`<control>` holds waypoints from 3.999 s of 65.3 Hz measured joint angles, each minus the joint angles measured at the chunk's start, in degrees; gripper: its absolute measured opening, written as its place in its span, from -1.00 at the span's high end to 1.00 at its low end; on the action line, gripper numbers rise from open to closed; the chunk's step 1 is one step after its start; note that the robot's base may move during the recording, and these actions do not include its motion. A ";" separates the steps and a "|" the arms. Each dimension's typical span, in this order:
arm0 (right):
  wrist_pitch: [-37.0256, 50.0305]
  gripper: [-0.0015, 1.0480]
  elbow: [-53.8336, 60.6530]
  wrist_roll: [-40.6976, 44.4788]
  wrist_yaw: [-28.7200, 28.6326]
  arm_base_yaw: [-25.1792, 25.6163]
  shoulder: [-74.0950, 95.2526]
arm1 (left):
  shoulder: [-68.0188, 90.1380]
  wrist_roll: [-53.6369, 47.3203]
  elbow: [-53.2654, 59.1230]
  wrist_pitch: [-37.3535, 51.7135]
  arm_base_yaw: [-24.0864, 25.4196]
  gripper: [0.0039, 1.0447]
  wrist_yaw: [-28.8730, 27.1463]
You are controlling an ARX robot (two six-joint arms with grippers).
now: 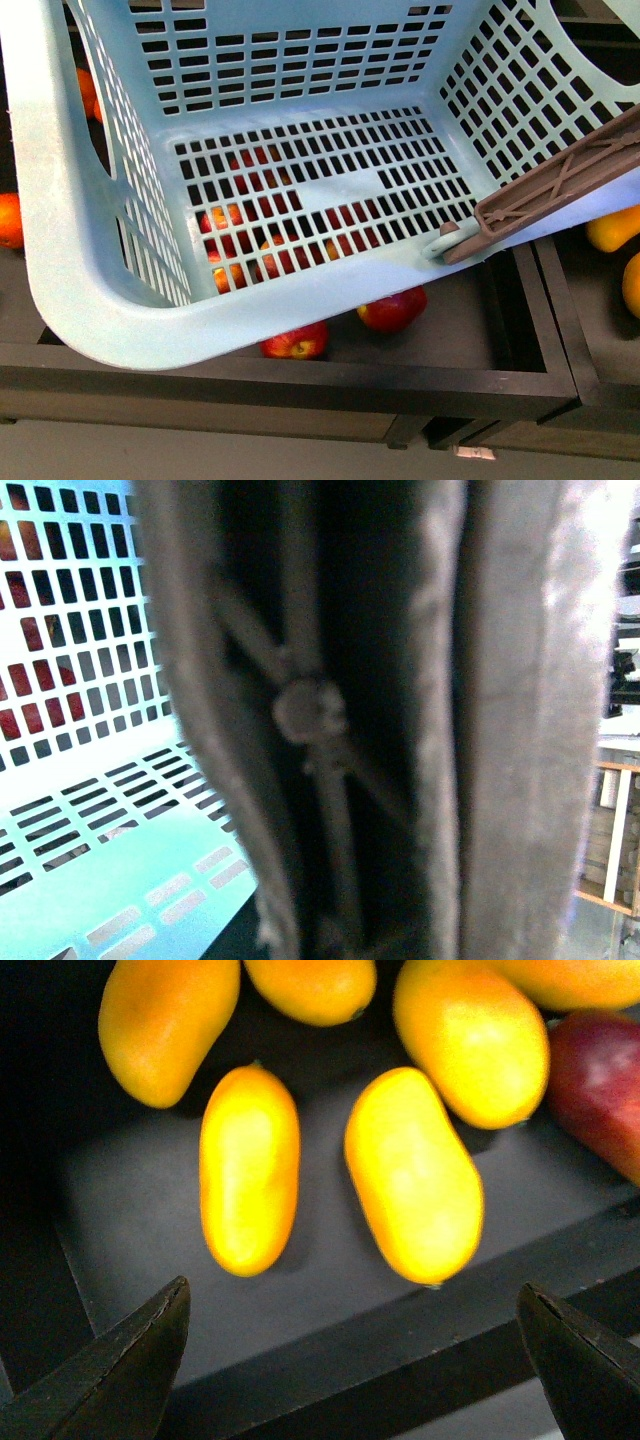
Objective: Pick mango and avocado into basket
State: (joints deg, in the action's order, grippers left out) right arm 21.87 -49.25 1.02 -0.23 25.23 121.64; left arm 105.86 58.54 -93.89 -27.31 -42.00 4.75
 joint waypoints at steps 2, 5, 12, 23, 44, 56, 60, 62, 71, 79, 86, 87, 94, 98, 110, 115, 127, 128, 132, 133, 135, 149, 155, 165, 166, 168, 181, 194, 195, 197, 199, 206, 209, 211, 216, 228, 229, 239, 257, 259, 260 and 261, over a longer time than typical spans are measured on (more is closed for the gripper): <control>-0.11 -0.83 -1.38 -0.11 0.15 -0.87 1.57 | 0.00 0.00 0.00 0.02 0.00 0.74 -0.02; -0.42 -0.83 -3.19 -0.37 0.17 -1.95 3.39 | 0.00 0.00 0.00 0.00 0.00 0.74 -0.07; -1.99 -0.83 -8.02 -1.11 0.26 -3.93 7.21 | 0.00 -0.02 0.00 0.00 0.00 0.74 -0.11; -3.10 -0.83 -13.75 -1.88 0.90 -4.61 11.96 | 0.00 0.00 0.00 0.00 0.00 0.74 -0.07; -3.61 -0.83 -20.48 -4.83 1.77 -4.90 22.14 | 0.00 0.00 0.00 0.00 0.00 0.74 -0.07; -3.48 -0.83 -21.51 -5.33 1.70 -5.20 24.39 | 0.00 0.00 0.00 0.00 0.00 0.74 -0.04; -3.45 -0.83 -21.94 -5.64 1.44 -5.20 24.83 | 0.00 0.00 0.00 0.00 0.00 0.74 0.00; -3.43 -0.83 -22.29 -5.77 1.29 -5.18 25.03 | 0.00 0.00 0.00 0.00 -0.02 0.74 -0.02; -3.19 -0.83 -22.99 -5.95 1.84 -5.07 25.35 | 0.00 -0.02 0.00 0.00 0.00 0.74 -0.04; -2.82 -0.83 -22.95 -5.97 2.08 -5.03 25.79 | 0.00 0.00 0.00 0.00 0.00 0.74 -0.04; -2.45 -0.74 -22.53 -6.16 2.14 -5.05 25.86 | 0.00 0.00 0.00 0.00 0.00 0.74 -0.04; -2.43 -0.71 -22.49 -6.16 2.14 -5.05 25.86 | 0.00 0.00 0.00 0.00 0.00 0.74 -0.04; -2.36 -0.45 -22.21 -6.25 2.14 -5.16 25.88 | 0.00 0.00 0.00 0.00 0.00 0.74 -0.02; -2.36 -0.29 -22.12 -6.43 1.99 -5.27 25.88 | 0.00 0.00 0.00 0.00 0.00 0.74 -0.02; -2.36 0.00 -22.10 -7.48 1.95 -5.51 25.88 | 0.00 0.00 0.00 0.00 0.00 0.74 -0.04; -2.36 0.02 -22.10 -7.69 1.90 -5.51 25.88 | 0.00 -0.02 0.00 0.00 0.00 0.74 -0.04; -1.97 0.03 -21.86 -7.93 1.62 -5.51 25.88 | 0.00 0.00 0.00 0.00 0.00 0.74 -0.04; -1.79 0.03 -21.68 -7.93 1.53 -5.51 25.88 | 0.00 0.00 0.00 0.00 0.00 0.74 -0.04; -1.42 0.03 -21.33 -7.93 1.31 -5.49 25.81 | 0.00 0.00 0.00 0.00 0.00 0.74 -0.04; -1.31 0.03 -21.20 -7.93 1.22 -5.49 25.73 | 0.00 0.00 0.00 0.00 0.00 0.74 -0.04; -0.83 0.03 -20.46 -7.93 0.90 -5.46 25.29 | 0.00 0.00 0.00 0.00 0.00 0.74 -0.04; 3.30 0.03 -11.39 -7.67 -3.04 -4.66 16.50 | 0.00 -0.02 0.00 0.00 0.00 0.74 -0.07; 5.11 0.03 -8.13 -7.32 -4.76 -3.78 10.93 | 0.00 0.00 0.00 0.00 0.00 0.74 -0.04; 6.19 0.03 -2.38 -6.29 -7.69 -2.01 -0.26 | 0.00 0.00 0.00 0.00 0.00 0.74 -0.04; 6.12 0.03 -1.88 -6.25 -7.91 -1.88 -1.22 | 0.00 -0.02 0.00 0.00 0.00 0.74 -0.04; 5.90 0.03 -0.90 -6.16 -8.33 -1.64 -3.21 | 0.00 -0.02 0.00 0.00 0.00 0.74 -0.04; 1.36 0.04 4.31 -6.51 -10.97 -1.55 -19.52 | 0.00 -0.02 0.00 0.00 0.00 0.74 -0.04; -4.61 0.04 4.61 -9.31 -11.39 -6.38 -35.12 | 0.00 -0.02 0.00 0.00 0.00 0.74 -0.04; -4.90 0.04 4.55 -9.44 -11.39 -6.80 -35.85 | 0.00 -0.02 0.00 0.02 0.00 0.74 -0.04; -5.53 0.04 4.37 -9.84 -11.39 -8.11 -37.90 | 0.00 0.00 0.00 0.00 0.00 0.74 -0.04; -5.95 0.04 4.09 -10.34 -11.30 -9.03 -39.04 | 0.00 0.00 0.00 0.00 0.00 0.74 -0.04; -7.23 0.04 2.60 -11.52 -9.88 -13.22 -41.72 | 0.00 0.00 0.00 0.00 0.00 0.74 -0.04; -7.58 0.04 2.05 -11.98 -9.22 -14.60 -41.86 | 0.00 0.00 0.00 0.00 0.00 0.74 -0.07; -7.93 0.04 1.55 -12.28 -8.24 -16.02 -41.81 | 0.00 -0.02 0.00 0.00 0.00 0.74 -0.09; -8.76 0.04 0.66 -13.16 -6.54 -18.73 -41.11 | 0.00 -0.02 0.00 0.00 0.00 0.74 -0.11; -9.29 0.04 -0.70 -14.95 -3.15 -25.11 -39.06 | 0.00 0.00 0.00 0.00 0.00 0.74 -0.02; -9.29 0.04 -0.81 -15.06 -2.62 -25.99 -38.91 | 0.00 0.00 0.00 0.00 0.00 0.74 -0.04; -9.42 0.04 -1.14 -15.58 -0.79 -30.58 -38.03 | 0.00 0.00 0.00 0.00 0.00 0.74 -0.04; -9.68 0.04 -1.60 -16.46 1.70 -35.65 -35.21 | 0.00 0.00 0.00 0.00 0.00 0.74 -0.11; -9.70 0.04 -1.60 -16.52 1.81 -35.78 -35.06 | 0.00 0.00 0.00 0.00 0.00 0.74 -0.13; -9.77 0.04 -1.60 -16.59 1.95 -35.87 -34.97 | 0.00 0.00 0.00 0.00 0.00 0.74 -0.15; -9.79 0.04 -1.60 -16.61 1.95 -35.91 -34.95 | 0.00 0.00 0.00 0.00 0.00 0.74 -0.15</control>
State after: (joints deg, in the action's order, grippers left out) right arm 12.08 -50.85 -15.59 1.72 -10.68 86.70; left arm 105.86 58.54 -93.89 -27.31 -42.00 4.60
